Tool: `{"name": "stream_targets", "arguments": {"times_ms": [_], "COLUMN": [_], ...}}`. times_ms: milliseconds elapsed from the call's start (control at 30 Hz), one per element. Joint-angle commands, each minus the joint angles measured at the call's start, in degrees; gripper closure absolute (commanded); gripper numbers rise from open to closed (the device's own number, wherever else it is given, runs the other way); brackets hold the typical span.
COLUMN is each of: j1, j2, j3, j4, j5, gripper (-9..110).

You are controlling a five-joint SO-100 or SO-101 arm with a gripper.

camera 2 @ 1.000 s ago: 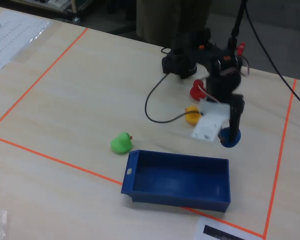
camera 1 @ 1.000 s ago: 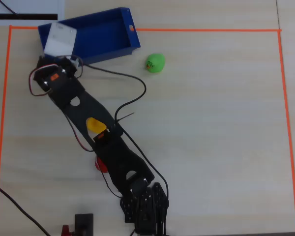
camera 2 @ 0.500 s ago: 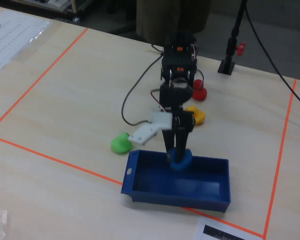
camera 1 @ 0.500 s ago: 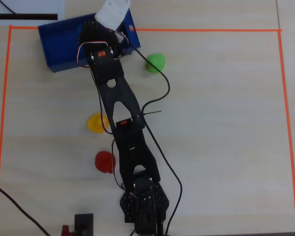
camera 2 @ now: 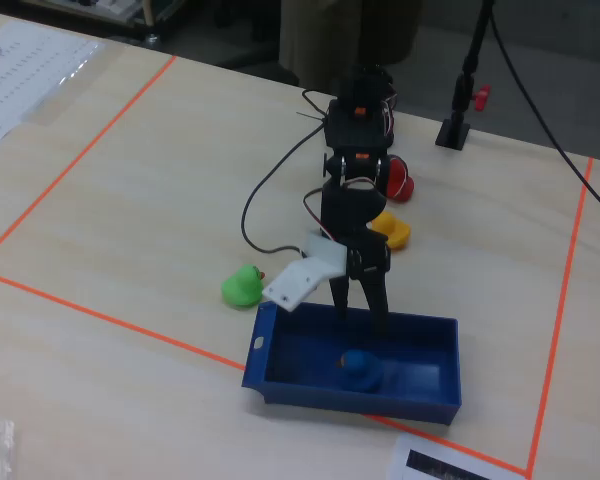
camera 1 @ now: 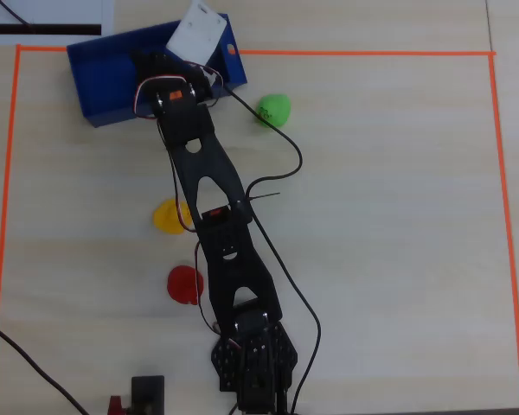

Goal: Grasp blue duck and put it into box.

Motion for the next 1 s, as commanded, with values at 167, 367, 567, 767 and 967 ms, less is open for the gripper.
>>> {"name": "stream_targets", "arguments": {"times_ms": [167,367,567,767,967], "j1": [1.1,4.2,10.8,13.4,13.2], "j2": [59.8,86.1,110.2,132.8,144.0], "j3": [69.0,109.5,137.7,154.1,155.7], "j4": [-17.0,-27.4,-30.7,-23.3,-8.1], "j5": [-10.2,-16.6,-23.0,-25.6,-26.2], "gripper": [101,101,101,101,101]}}
